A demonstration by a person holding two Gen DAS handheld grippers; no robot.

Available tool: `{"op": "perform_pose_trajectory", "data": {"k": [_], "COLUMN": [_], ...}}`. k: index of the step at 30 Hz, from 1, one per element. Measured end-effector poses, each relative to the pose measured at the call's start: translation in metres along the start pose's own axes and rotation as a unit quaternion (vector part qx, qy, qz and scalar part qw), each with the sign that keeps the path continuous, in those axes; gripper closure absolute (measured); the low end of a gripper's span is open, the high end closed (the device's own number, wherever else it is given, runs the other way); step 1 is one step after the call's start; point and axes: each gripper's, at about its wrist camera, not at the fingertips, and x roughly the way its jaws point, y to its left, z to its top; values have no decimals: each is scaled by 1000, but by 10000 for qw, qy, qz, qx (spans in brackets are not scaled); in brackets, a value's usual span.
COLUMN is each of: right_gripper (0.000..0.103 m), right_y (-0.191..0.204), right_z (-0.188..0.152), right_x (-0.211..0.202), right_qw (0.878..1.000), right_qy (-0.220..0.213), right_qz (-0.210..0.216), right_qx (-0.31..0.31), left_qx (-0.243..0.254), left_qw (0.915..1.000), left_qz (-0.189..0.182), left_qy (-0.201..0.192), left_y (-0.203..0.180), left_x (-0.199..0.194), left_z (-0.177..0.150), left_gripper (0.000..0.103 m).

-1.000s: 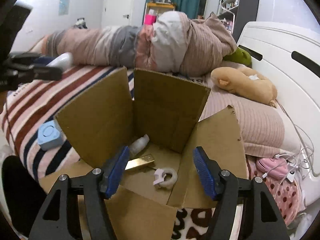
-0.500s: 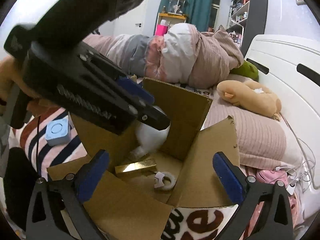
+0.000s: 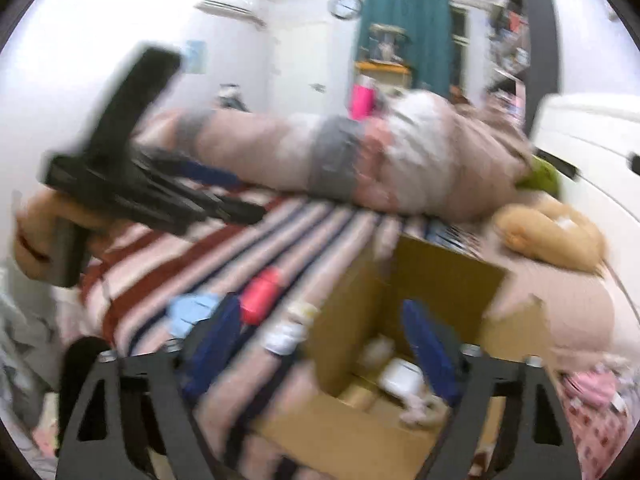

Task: Organize rigid objects
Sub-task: 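Grasp the white contact-lens case with the right gripper while the left grasps the pink spray bottle, then drop the lens case into the box with the right gripper while the left drops the pink bottle in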

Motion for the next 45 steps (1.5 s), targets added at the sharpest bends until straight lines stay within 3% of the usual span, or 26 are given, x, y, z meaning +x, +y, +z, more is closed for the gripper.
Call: {"op": "perform_pose_trajectory", "data": {"k": [1,3,6,9,14,17,21,24,27,31,37,41,43,45], "right_gripper": [44,50,52,52,52,52,54,77,77,77,77,77,77,77], "right_y": [13,42,77,93,80,68,52,49,50,68,78,42,17,-15], "right_z": [3,6,-5,-28,-65,-80,-87,-86,-86,-82,-35,1,8,7], "right_x": [5,22,58,100,158,179,198,203,197,165,60,2,-10,-8], "right_qw": [9999,9992,9968,9949,9866,9830,9824,9844,9854,9895,9977,9974,9945,9886], "right_qy": [0,143,519,983,1472,1533,1477,1394,1353,1322,554,-62,-57,263], "right_qz": [141,362,597,213,-527,-861,-930,-895,-830,-506,-299,-719,-1027,-1412], "right_qx": [-54,-81,-68,73,465,532,662,600,610,287,-231,-32,180,460], "left_qx": [-68,-271,-543,-812,-1030,-1087,-1139,-1148,-1138,-1192,-1053,-881,-754,-739], "left_qw": [9999,9992,9974,9947,9888,9875,9856,9842,9840,9835,9855,9875,9886,9888], "left_qz": [83,219,211,41,-289,-343,-423,-472,-426,-465,-315,-184,-146,-156], "left_qy": [38,182,435,628,1045,1089,1175,1266,1304,1282,1289,1296,1297,1290], "left_y": [12,33,55,67,64,60,55,49,47,51,47,42,39,38], "left_x": [1,10,32,57,105,121,137,151,158,161,166,169,168,166], "left_z": [-9,-25,-48,-66,-84,-86,-86,-85,-86,-87,-86,-82,-83,-83], "left_gripper": [25,25,25,25,26,26,31,41,51,51,60,71,74,74]}}
